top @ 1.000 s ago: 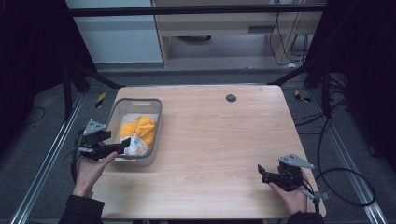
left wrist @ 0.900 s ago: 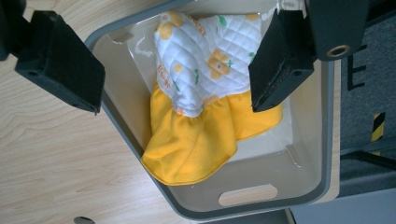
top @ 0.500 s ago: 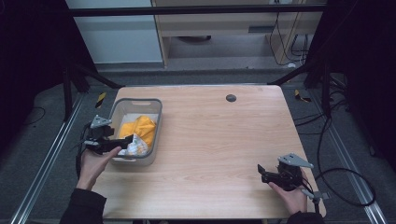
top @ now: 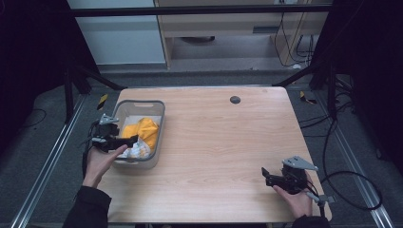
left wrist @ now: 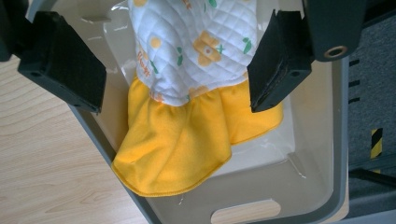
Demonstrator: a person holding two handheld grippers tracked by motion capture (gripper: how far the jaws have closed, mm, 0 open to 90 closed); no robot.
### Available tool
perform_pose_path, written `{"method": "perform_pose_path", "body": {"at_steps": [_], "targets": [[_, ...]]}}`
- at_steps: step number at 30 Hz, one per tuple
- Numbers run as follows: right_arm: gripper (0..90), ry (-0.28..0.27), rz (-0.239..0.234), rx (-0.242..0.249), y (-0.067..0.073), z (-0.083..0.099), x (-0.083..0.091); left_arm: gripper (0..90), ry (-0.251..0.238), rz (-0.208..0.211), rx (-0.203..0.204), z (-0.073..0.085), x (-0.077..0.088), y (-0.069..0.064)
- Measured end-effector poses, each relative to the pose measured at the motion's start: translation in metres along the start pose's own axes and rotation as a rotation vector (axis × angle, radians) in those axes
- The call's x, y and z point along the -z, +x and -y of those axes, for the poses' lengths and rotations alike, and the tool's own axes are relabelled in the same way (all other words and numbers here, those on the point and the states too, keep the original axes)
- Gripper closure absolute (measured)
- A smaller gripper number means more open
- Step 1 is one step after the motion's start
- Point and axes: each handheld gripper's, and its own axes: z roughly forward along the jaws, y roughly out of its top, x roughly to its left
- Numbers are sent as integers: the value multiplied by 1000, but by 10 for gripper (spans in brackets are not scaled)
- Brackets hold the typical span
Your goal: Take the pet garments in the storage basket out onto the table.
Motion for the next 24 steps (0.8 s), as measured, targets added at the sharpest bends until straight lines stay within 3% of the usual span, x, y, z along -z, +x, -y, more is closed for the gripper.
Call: {"method": "perform_pose_path", "body": {"at_steps": [9,24], "targets": [[114,7,-1,3,0,0,-1,213,44,-19,-6,-2,-12,2],[113,13,-7,-6,1,0,-1,255,105,-17,-26,-2,-27,1]]}}
